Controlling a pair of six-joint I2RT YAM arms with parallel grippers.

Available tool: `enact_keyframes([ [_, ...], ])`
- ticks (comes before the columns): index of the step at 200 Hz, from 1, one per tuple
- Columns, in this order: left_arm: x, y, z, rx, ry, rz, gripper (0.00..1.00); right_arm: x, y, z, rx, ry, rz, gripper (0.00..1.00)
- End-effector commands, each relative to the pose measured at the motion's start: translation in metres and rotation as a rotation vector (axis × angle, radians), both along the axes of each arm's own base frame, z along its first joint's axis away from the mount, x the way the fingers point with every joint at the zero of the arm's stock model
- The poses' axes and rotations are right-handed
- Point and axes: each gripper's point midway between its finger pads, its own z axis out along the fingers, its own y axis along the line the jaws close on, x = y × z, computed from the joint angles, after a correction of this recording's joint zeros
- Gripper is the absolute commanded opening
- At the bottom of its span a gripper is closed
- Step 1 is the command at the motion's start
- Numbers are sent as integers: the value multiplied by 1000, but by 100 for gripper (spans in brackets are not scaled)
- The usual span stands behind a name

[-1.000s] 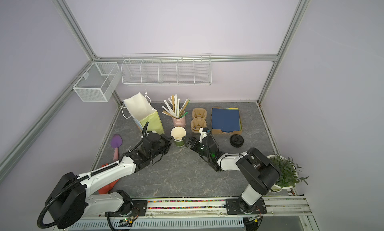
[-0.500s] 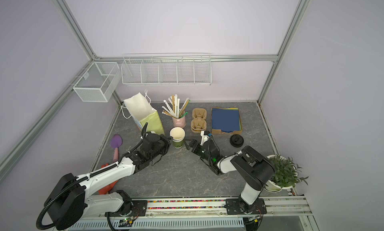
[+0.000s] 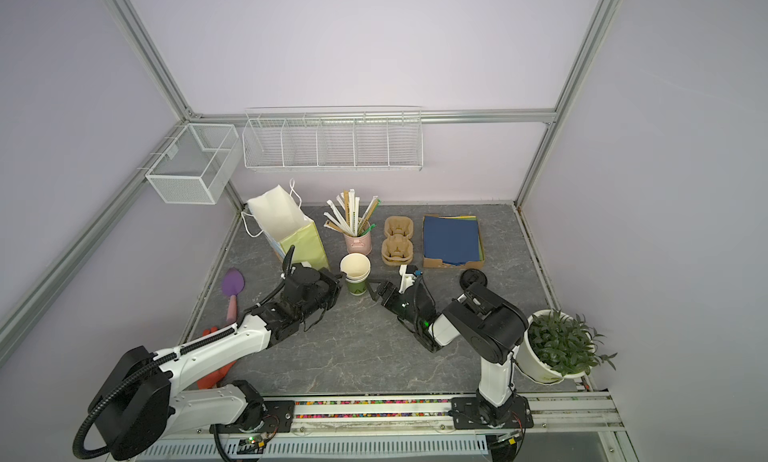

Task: Pack the takeout coffee
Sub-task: 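Hold the green cup with the left gripper while the right gripper steadies the stack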

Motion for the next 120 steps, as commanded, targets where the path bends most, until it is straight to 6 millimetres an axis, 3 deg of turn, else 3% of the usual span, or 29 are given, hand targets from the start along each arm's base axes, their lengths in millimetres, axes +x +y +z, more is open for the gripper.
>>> enact_keyframes([
  [1,-1,-1,-8,-16,14,13,0,1,4,23,65,-44,-9,95],
  [120,-3,-7,-10,-30,5,6,0,-1,10,16,29,-44,-2,96],
])
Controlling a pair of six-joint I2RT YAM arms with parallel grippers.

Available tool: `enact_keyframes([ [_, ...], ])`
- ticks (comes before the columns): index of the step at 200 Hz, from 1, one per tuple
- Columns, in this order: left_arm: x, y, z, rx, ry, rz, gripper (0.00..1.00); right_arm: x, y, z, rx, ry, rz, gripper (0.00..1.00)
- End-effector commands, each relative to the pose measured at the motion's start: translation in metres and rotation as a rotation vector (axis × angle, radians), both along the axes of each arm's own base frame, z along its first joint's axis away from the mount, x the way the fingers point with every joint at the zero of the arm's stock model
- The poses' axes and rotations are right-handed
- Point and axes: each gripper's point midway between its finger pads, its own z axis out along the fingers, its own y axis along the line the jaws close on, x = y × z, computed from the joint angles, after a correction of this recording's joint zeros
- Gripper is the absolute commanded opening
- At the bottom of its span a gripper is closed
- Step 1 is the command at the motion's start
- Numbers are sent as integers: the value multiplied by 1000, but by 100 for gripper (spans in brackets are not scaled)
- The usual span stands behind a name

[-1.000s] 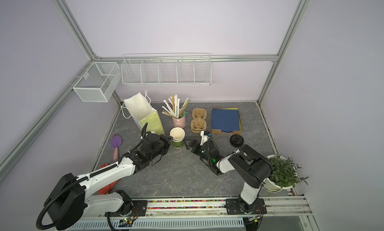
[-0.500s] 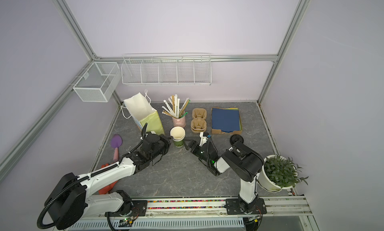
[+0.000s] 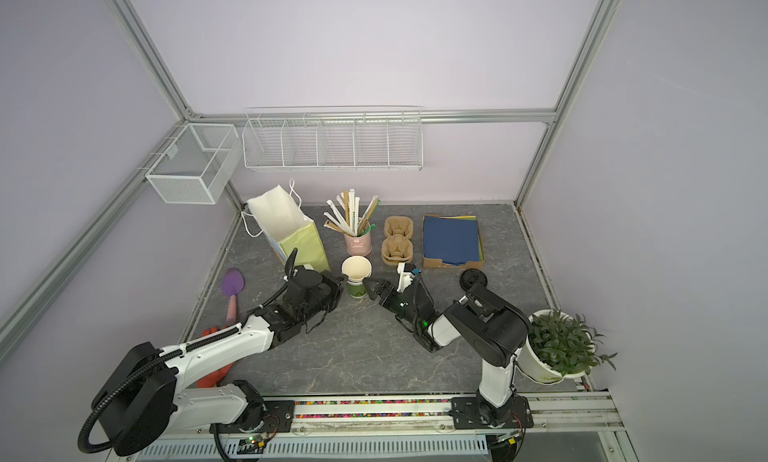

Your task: Pack the takeout coffee

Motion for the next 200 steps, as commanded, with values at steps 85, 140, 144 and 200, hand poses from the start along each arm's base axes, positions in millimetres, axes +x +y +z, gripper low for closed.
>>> enact_keyframes([
  [85,-1,1,-5,-21,-6,25,0,-4,-4,9,29,-50,-28,96],
  [140,-3,0,-5,-25,-11,23,0,-1,9,4,24,-37,-13,96],
  [144,-3,0,-4,-26,-12,23,0,-1,10,3,23,-36,-10,96],
  [200,-6,0,-7,-28,-12,19,0,4,13,-5,-23,-28,-21,96],
])
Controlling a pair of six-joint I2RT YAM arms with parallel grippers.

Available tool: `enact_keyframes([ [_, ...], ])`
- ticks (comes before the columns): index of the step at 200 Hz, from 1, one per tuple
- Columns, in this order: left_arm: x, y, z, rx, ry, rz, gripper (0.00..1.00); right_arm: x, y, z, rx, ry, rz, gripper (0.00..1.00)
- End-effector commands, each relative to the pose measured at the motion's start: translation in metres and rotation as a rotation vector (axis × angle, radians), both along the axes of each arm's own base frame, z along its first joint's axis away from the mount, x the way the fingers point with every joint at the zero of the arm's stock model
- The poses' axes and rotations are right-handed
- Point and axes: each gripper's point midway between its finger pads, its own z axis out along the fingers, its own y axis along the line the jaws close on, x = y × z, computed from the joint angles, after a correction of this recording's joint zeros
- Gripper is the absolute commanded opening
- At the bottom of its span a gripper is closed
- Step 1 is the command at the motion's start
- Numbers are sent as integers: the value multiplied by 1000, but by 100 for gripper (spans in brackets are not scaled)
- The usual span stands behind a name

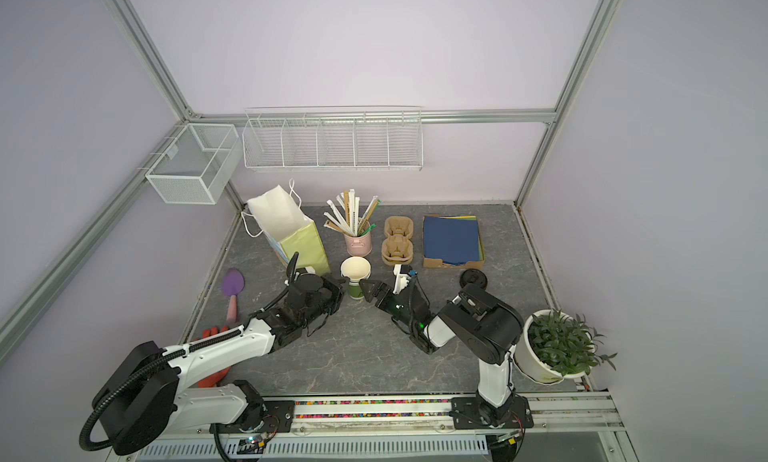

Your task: Pack the takeout coffee

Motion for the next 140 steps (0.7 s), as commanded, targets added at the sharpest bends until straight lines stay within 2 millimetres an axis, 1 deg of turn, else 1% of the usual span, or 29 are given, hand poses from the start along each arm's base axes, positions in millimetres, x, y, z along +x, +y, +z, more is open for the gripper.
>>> enact_keyframes([
  [1,-1,2,-2,-15,1,27,0,5,4,-1,-11,-7,-13,96],
  [28,-2,3,-4,-20,2,30,0,6,5,-10,-21,14,-16,96],
  [55,-2,3,0,-21,-5,28,0,5,3,-17,-20,27,-22,95],
  [80,-2,4,7,-3,-16,26,0,4,-5,-4,-39,1,-47,95],
  [95,-1,5,10,3,-24,26,0,2,-3,-2,-126,24,-22,96],
  [103,-1,5,11,9,-26,24,0,0,-2,2,-169,21,-11,96],
  [116,0,3,15,21,-34,14,0,-1,-11,8,-228,18,-35,96],
  [126,0,2,18,31,-39,5,0,-1,-18,18,-277,-1,-49,97],
  [140,1,1,23,54,-52,-6,0,-2,-29,26,-408,18,-62,98],
])
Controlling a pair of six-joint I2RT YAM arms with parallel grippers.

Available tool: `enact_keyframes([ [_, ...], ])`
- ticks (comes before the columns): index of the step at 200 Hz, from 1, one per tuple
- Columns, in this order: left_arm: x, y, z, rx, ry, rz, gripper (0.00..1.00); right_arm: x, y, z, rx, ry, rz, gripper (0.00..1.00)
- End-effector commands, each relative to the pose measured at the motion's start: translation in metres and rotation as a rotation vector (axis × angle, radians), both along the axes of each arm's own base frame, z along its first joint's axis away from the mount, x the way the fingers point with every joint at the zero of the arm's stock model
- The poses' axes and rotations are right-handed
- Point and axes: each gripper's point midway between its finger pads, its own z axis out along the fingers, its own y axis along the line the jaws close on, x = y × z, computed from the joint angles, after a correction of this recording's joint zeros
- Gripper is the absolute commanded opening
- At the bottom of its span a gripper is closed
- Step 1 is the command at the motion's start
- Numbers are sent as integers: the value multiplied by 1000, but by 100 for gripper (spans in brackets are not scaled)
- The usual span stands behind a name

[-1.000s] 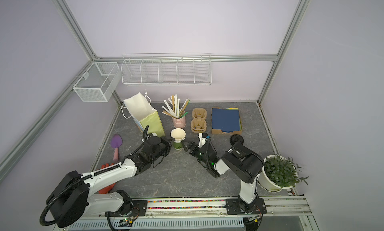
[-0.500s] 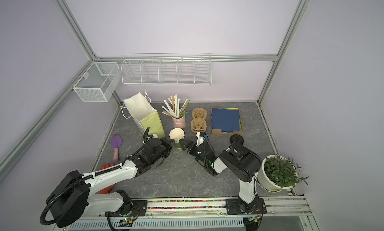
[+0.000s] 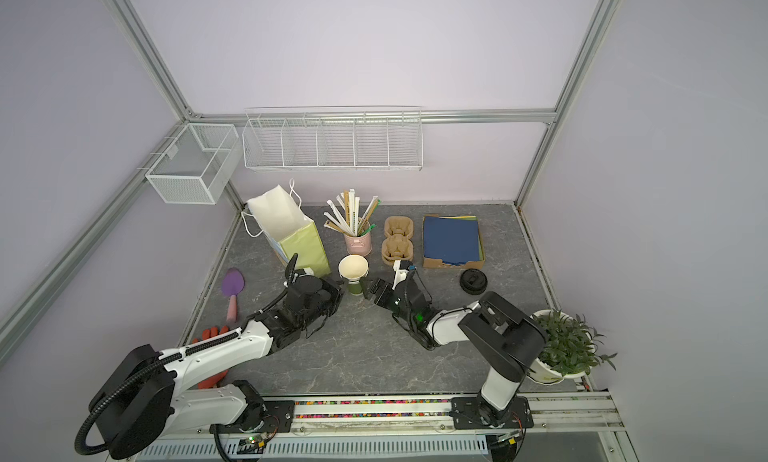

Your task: Pack the takeout coffee

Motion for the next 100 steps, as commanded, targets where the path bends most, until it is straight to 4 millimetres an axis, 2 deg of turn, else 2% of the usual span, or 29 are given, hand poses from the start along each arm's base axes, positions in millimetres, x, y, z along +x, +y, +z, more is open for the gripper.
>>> enact_keyframes([
  [1,4,-2,21,28,-43,-8,0,-3,-19,1,-245,26,-29,98],
  [18,4,0,32,62,-61,-15,12,-2,-23,13,-439,43,22,100],
  [24,4,1,36,79,-68,-16,17,1,-20,23,-501,42,47,100],
  [43,2,11,48,150,-82,-15,28,3,-18,29,-680,63,146,99],
  [68,-7,27,54,257,-77,-21,41,5,-17,29,-822,89,242,88],
  [81,-12,33,51,308,-62,-34,44,8,-20,29,-873,90,262,82],
  [90,-15,37,48,346,-47,-48,50,13,-25,28,-910,96,267,78],
  [100,-19,41,43,385,-27,-63,52,17,-28,25,-935,110,290,76],
])
